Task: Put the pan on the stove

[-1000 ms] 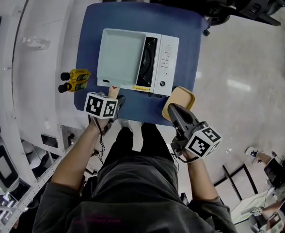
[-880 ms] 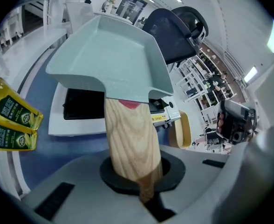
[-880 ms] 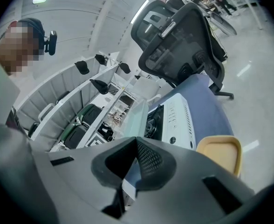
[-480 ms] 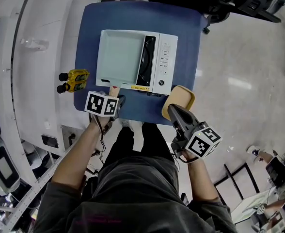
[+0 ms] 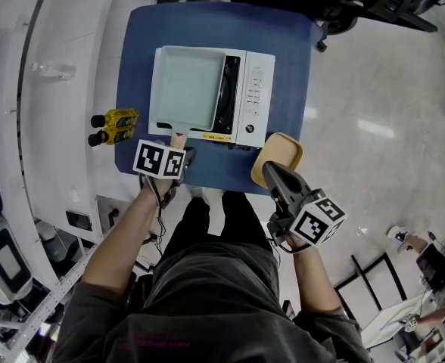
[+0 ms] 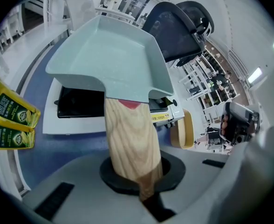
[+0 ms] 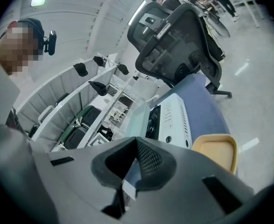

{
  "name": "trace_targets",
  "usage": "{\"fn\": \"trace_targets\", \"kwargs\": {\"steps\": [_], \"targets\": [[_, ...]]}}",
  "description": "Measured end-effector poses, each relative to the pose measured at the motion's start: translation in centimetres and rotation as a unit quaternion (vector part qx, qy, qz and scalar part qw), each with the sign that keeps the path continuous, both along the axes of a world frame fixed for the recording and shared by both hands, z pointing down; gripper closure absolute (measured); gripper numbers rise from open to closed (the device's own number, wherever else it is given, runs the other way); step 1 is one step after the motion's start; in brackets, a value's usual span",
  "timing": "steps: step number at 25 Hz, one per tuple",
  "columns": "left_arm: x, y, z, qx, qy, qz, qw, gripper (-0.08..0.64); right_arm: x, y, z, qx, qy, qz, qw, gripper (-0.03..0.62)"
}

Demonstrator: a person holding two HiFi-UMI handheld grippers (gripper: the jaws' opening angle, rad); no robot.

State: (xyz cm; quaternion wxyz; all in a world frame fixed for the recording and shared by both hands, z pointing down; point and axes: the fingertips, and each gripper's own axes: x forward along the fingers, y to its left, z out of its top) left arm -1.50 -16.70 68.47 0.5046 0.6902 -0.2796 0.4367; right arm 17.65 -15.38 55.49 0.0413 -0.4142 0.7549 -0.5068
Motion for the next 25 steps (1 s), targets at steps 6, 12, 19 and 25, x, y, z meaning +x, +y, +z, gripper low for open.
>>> {"fn": "trace_targets", "kwargs": {"steps": [6, 12, 19, 25], "targets": [[0.05, 0.04, -0.02, -0.010, -0.007, -0.001, 0.9999, 0.551, 0.21, -0.12, 0.17, -0.003, -0.003, 0.001, 1.000, 0.590], [-0.02, 0.07, -0.05, -0.013, -0.013, -0.001, 0.9998, 0.545, 0.15, -0.31, 0.14, -0.004, -0.004, -0.001, 1.000, 0.589], [0.00, -0.13, -0.34, -0.003, -0.017, 0.010, 0.9998, 0.506, 0.01, -0.28, 0.01, -0.002, -0.004, -0.004, 1.000, 0.591], [-0.14, -0.53, -0.63, 0.010, -0.018, 0.013, 0.9997, 0.458, -0.45, -0.21, -0.16, 0.003, -0.006, -0.008, 1.000, 0.590]]}}
